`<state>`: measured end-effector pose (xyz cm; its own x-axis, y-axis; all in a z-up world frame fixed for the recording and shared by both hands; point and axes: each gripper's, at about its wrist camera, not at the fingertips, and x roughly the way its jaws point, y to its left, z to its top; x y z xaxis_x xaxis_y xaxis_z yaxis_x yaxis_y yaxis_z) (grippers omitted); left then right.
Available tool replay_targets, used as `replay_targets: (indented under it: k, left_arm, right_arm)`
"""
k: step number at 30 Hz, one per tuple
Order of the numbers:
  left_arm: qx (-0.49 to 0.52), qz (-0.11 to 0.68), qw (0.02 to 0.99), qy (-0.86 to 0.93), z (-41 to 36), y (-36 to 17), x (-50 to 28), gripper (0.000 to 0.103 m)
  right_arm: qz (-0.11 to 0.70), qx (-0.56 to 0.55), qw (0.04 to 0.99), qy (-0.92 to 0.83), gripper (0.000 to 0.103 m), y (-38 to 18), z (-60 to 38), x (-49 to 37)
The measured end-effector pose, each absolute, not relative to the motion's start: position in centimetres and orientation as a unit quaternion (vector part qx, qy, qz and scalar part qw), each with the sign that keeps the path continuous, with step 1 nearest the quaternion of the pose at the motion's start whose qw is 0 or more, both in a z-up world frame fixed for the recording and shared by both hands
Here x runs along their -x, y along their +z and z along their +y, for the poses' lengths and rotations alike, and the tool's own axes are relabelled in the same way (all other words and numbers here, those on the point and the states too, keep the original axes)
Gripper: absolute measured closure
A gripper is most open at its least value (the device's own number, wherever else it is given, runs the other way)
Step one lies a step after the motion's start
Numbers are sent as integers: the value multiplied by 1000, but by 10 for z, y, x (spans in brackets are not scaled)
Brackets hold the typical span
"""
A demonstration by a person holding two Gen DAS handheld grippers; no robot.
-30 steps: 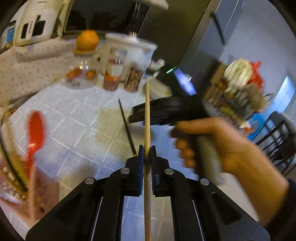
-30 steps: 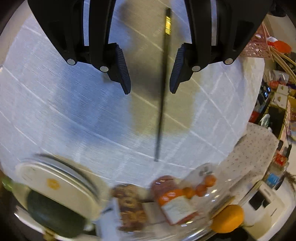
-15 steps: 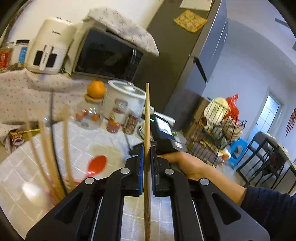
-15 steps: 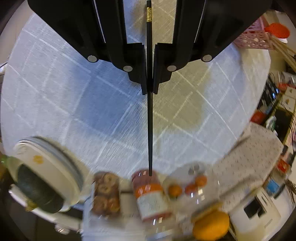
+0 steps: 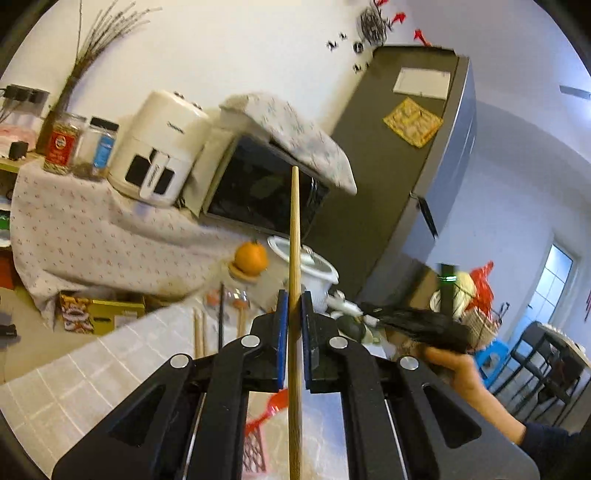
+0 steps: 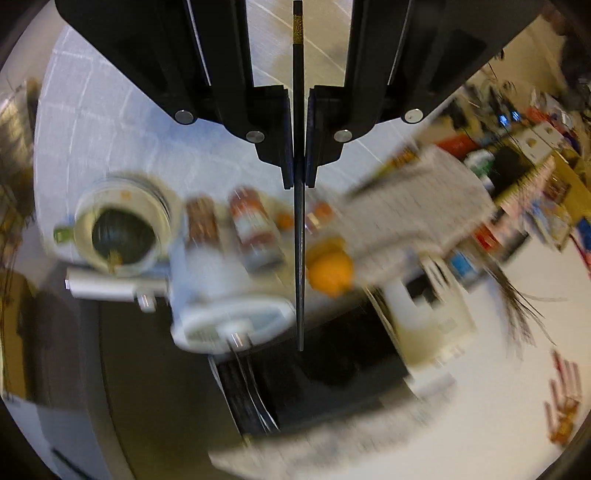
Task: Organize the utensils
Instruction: 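Carry both chopsticks to the pink holder and drop them in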
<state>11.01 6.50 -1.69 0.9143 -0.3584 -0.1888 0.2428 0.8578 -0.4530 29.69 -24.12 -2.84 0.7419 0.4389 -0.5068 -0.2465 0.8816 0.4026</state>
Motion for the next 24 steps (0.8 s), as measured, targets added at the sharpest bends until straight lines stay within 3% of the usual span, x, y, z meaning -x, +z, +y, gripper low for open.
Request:
replay_targets:
  k: [8,24]
  left_arm:
    - [197,111,964,-139,60,-29,-124,97]
    - [122,70,986,-86,19,-74,-138,97]
  right_arm:
    - [218,-195,922,253,97,11,-205,-254]
    - [198,-209,919,268,97,-17,-184,-219]
